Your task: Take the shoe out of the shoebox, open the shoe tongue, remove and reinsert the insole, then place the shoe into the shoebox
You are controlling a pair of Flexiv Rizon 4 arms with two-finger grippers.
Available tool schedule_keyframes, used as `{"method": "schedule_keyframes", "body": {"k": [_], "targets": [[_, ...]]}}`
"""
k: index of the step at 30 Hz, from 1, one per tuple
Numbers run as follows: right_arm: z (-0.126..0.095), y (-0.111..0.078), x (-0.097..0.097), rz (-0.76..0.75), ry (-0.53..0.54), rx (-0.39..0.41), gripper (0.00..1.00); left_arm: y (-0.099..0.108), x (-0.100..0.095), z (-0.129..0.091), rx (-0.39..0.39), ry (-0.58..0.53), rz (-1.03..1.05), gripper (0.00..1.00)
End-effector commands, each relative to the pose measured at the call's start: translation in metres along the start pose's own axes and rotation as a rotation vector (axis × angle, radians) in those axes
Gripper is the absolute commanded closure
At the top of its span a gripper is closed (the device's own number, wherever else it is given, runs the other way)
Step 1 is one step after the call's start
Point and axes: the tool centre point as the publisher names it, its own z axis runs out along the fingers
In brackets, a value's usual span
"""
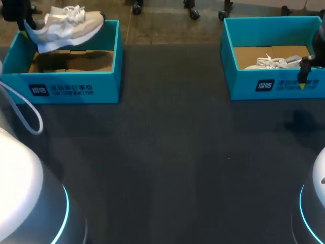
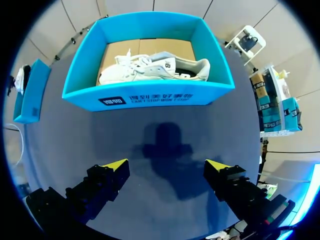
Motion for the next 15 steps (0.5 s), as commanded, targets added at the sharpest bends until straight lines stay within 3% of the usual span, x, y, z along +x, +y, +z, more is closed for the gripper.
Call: {"method": "schedule_keyframes", "body": {"k": [1, 15], "targets": [[0.001, 0.0, 0.0, 0.0, 0.002, -0.001, 0.0, -0.013, 0.0, -0.051, -0.008, 0.009, -0.018, 1.0], [0.001, 0.0, 0.0, 0.0, 0.002, -0.001, 0.0, -0.028, 0.009, -0.126, -0.021, -0.017, -0.086, 1.0]]}}
